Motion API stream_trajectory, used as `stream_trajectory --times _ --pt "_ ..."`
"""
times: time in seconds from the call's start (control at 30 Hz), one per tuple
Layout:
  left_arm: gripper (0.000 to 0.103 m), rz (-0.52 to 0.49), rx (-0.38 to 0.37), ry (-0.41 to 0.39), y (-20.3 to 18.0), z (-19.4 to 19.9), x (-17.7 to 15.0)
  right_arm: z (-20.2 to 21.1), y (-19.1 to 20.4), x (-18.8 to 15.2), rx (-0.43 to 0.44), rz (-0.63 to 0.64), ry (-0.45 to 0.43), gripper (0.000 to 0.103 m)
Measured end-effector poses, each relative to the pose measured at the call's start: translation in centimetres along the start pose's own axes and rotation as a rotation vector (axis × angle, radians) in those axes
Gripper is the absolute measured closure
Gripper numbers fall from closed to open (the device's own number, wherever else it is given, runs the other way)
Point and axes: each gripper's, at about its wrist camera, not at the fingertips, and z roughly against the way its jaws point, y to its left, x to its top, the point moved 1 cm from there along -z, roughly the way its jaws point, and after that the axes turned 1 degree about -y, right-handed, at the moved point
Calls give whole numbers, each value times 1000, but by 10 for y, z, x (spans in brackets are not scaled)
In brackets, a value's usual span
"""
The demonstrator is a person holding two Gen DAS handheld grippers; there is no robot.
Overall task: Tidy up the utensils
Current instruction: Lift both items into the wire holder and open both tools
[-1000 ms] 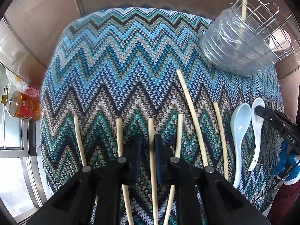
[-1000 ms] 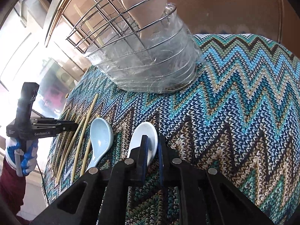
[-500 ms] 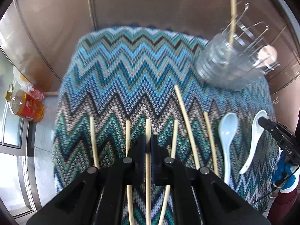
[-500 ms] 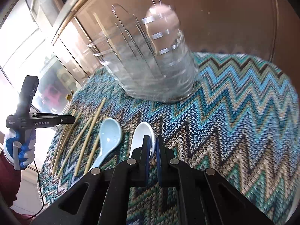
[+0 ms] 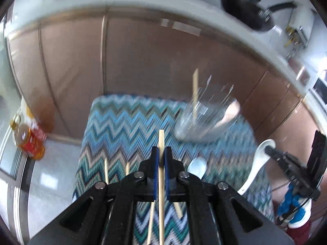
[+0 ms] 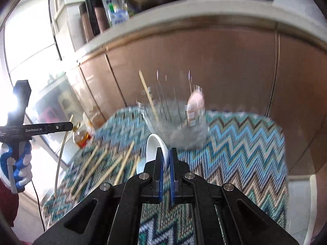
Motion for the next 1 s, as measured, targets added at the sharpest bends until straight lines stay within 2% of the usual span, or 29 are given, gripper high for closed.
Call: stream_trajectory --times 0.1,0.23,0.4,0.5,0.63,0.8,0.9,0.93,0.97,1.0 --pt "99 4 -36 -130 -21 22 30 7 12 29 -52 31 -95 98" --pt "99 61 -66 -320 -43 36 75 9 18 65 -128 52 -228 98" --pt "99 132 -67 -527 -64 30 114 -5 14 94 -202 63 -337 98" --pt "99 161 -51 -598 -74 12 128 -27 7 101 -234 71 -364 98" --pt "99 176 17 -661 -84 -28 133 -57 -3 97 -260 76 -368 98" --pt "98 162 93 -666 -88 -82 122 -88 -19 79 -287 69 -352 97" --pt "97 162 110 -640 -84 -108 109 -98 -23 67 -296 66 -338 95" --pt "96 154 121 -627 -83 -114 105 -100 -24 64 -292 61 -333 93" --pt "95 149 127 -620 -83 -116 103 -100 -24 63 -289 56 -331 86" --pt "90 146 129 -614 -81 -118 100 -99 -24 61 -288 53 -333 81"
